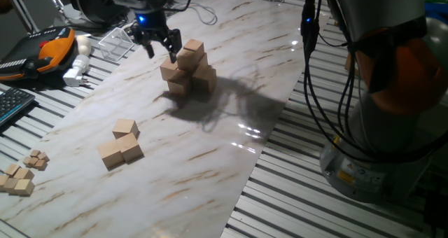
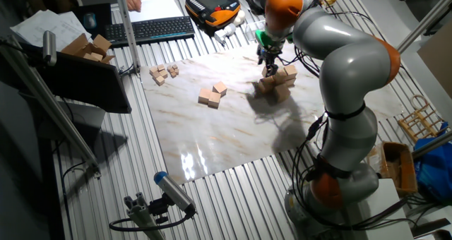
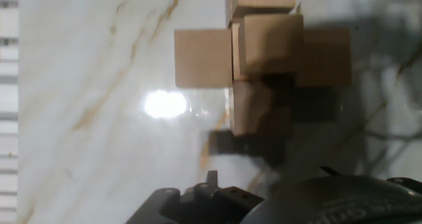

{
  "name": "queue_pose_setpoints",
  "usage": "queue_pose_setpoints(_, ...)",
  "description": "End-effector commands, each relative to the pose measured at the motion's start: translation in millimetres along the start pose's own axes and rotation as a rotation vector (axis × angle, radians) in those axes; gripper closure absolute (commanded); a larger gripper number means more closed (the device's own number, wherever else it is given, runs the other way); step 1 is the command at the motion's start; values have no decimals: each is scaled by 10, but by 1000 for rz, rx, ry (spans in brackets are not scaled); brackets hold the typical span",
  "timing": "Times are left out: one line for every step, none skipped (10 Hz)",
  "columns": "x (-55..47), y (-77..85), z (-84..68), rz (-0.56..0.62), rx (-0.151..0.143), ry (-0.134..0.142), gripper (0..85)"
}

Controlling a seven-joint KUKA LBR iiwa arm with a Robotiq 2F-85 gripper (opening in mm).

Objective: Stack the blocks into a cross shape

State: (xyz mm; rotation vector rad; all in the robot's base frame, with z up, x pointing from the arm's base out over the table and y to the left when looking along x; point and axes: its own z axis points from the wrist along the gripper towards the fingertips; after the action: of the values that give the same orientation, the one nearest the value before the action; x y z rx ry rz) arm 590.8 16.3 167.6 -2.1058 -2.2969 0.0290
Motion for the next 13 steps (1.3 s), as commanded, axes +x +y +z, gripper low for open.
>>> queue_pose_setpoints(616,34,-1,-44,-1,-2,170)
queue_pose_setpoints(757,34,6,-85,-9,28,170)
queue_pose_setpoints(863,13,77,-148,-31,52,170)
queue_pose_setpoints(947,12,157,-180,-36,59,170)
queue_pose_setpoints(1003,-2,220,-199,-43,65,170)
queue_pose_setpoints(1039,-24,249,-217,-48,70,170)
queue_pose_setpoints(1073,-39,261,-253,-39,62,170)
queue_pose_setpoints(1096,-50,273,-281,-44,79,170)
queue_pose_setpoints(1104,-58,279,-308,-52,99,170)
queue_pose_setpoints(1100,-69,268,-332,-52,109,170)
queue_pose_setpoints(1089,-85,252,-362,-45,122,170)
queue_pose_setpoints(1089,-85,252,-398,-38,104,170)
queue_pose_setpoints(1089,-85,252,-425,-34,78,170)
